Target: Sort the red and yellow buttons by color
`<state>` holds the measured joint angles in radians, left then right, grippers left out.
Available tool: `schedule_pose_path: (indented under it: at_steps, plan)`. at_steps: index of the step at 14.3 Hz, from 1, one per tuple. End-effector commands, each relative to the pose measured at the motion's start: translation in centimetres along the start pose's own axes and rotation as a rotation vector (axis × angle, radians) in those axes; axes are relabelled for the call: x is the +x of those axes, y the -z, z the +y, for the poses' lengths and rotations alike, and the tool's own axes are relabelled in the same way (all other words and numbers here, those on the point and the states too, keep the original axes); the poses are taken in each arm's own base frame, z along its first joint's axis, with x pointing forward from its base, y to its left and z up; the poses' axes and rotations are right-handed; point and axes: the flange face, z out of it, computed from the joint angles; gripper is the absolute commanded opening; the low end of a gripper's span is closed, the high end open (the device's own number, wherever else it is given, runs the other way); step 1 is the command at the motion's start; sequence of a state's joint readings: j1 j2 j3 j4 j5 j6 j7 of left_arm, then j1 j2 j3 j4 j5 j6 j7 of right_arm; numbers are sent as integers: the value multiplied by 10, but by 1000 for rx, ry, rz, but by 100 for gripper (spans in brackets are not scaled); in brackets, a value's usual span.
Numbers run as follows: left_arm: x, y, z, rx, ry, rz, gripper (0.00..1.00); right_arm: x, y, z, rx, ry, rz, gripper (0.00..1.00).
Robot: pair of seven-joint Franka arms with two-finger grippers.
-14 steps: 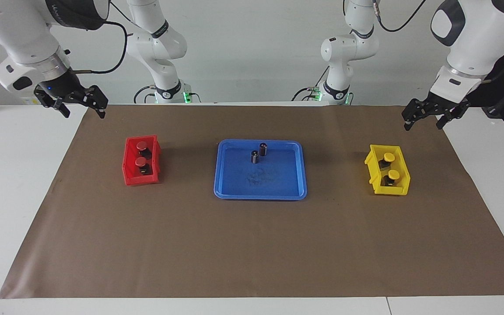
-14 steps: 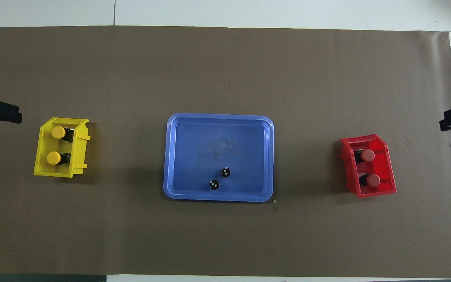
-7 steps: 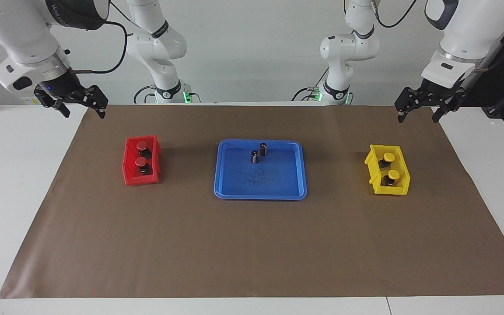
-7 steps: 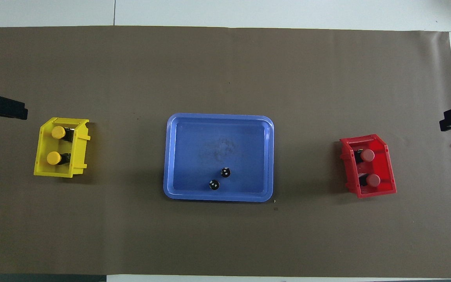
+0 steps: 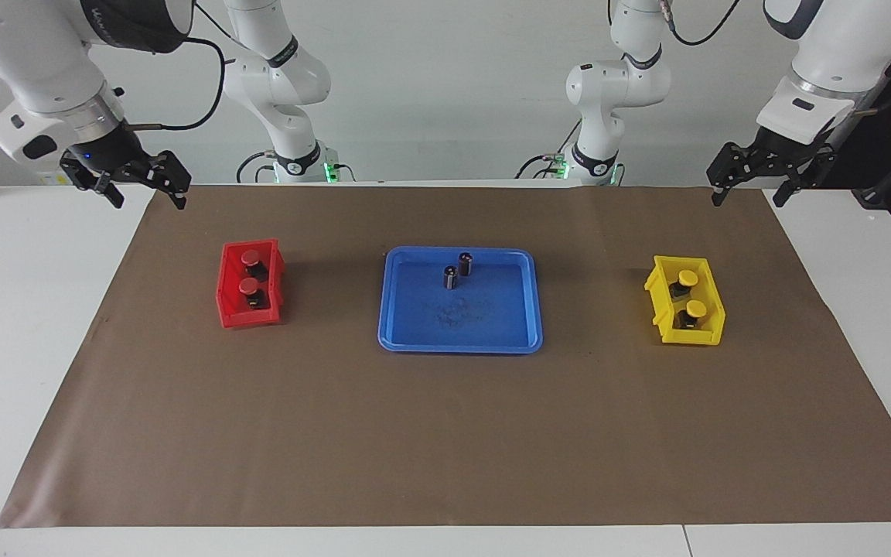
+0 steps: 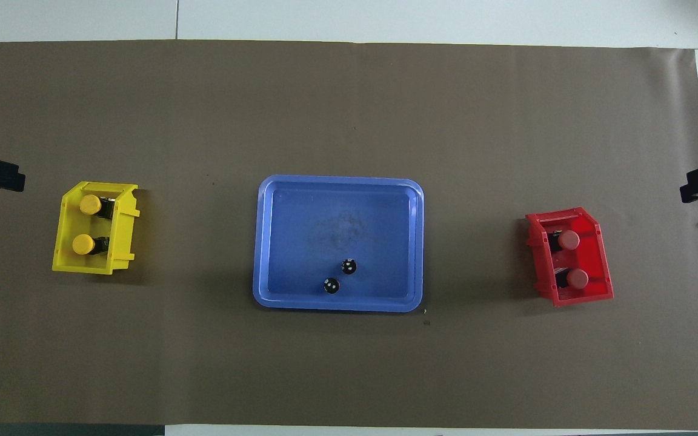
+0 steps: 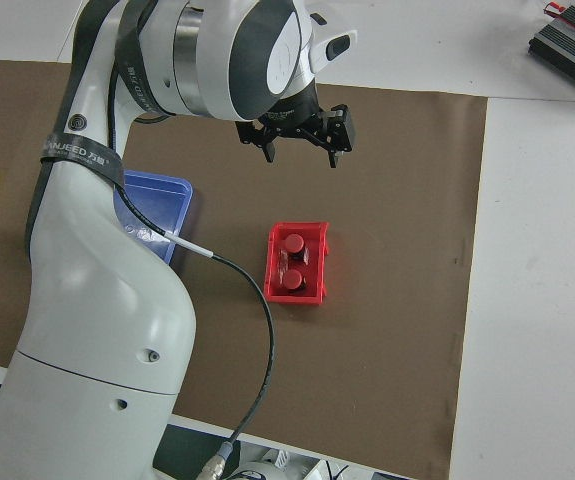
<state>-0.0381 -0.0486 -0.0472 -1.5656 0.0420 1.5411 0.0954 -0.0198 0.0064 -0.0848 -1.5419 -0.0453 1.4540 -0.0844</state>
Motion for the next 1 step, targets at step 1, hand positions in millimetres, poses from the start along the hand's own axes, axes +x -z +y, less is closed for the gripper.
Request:
schedule_pose_path:
  at_steps: [1]
  plan:
    - [-3,6,3,-39,-20,-6,100,-4,3,0,0,-2,4,100]
